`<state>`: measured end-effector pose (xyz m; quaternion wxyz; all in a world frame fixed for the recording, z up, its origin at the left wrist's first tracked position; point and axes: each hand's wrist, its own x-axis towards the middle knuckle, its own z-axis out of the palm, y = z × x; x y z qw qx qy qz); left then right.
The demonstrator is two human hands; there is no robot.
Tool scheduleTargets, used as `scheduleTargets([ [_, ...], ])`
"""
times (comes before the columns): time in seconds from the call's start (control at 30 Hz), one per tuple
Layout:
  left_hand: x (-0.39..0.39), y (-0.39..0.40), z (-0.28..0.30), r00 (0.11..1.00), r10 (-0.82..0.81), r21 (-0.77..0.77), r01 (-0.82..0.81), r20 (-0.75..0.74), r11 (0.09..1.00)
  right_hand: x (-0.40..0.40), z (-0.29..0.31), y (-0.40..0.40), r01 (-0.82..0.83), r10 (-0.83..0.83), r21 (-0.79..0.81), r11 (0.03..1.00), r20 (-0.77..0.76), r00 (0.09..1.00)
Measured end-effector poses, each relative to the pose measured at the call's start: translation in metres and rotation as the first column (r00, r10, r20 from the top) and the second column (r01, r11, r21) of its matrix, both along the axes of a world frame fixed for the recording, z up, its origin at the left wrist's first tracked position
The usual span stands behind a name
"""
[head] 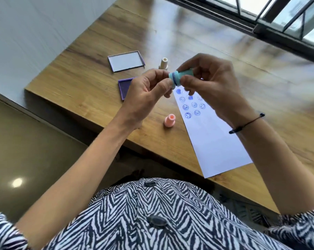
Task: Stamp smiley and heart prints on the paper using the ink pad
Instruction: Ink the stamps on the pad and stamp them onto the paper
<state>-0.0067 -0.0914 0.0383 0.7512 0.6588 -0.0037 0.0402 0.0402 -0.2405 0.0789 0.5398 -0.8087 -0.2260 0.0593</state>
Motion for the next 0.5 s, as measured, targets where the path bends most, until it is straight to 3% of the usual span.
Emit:
scheduleTargets([
  [0.3, -0.002, 0.001, -0.033, 0.996, 0.021, -0.063, -0.027, -0.088, 0.998, 0.011, -0.017, -0.043, 0.215, -0.214, 0.061, 0.975, -0.028, 0.977],
  [0.5, 0.017, -0.004, -0.031, 0.991, -0.016, 0.014, 0.018, -0.135, 1.0, 0.018, -0.035, -0.048, 0.202, -0.202, -0.002, 0.979, -0.069, 0.977],
])
